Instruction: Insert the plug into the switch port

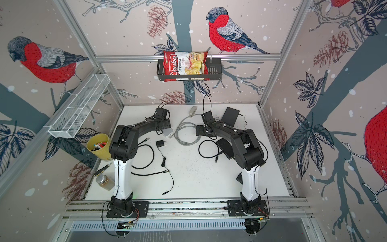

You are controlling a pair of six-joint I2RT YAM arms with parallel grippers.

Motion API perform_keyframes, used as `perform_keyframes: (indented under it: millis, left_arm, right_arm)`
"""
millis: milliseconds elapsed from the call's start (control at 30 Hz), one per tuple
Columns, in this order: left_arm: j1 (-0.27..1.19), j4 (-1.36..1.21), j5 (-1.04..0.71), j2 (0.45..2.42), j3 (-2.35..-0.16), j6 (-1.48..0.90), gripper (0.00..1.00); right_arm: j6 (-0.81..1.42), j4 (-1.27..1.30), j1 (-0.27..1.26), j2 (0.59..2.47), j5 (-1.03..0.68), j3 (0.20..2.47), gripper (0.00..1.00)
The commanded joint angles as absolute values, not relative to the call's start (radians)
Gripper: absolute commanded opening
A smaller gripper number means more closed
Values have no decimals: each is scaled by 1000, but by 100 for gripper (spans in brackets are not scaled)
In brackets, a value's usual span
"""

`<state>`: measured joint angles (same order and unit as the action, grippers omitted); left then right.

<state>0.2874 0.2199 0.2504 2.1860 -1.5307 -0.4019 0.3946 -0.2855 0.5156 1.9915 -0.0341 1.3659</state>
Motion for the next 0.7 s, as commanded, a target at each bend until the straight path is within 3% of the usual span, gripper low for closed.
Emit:
perform_keyframes:
  millis: [0, 367, 667]
  left_arm:
    - [295, 271, 151, 2175, -1522, -220, 75]
    - [321, 308, 151, 2148, -1485, -154, 72]
    - [332, 291, -1, 2058, -1397, -193, 71]
  right_arm:
    - [388, -272, 514, 1978, -44, 1363, 92]
    - [382, -290, 514, 1948, -40, 1359, 92]
    - [385, -298, 516, 1935, -31, 1361, 92]
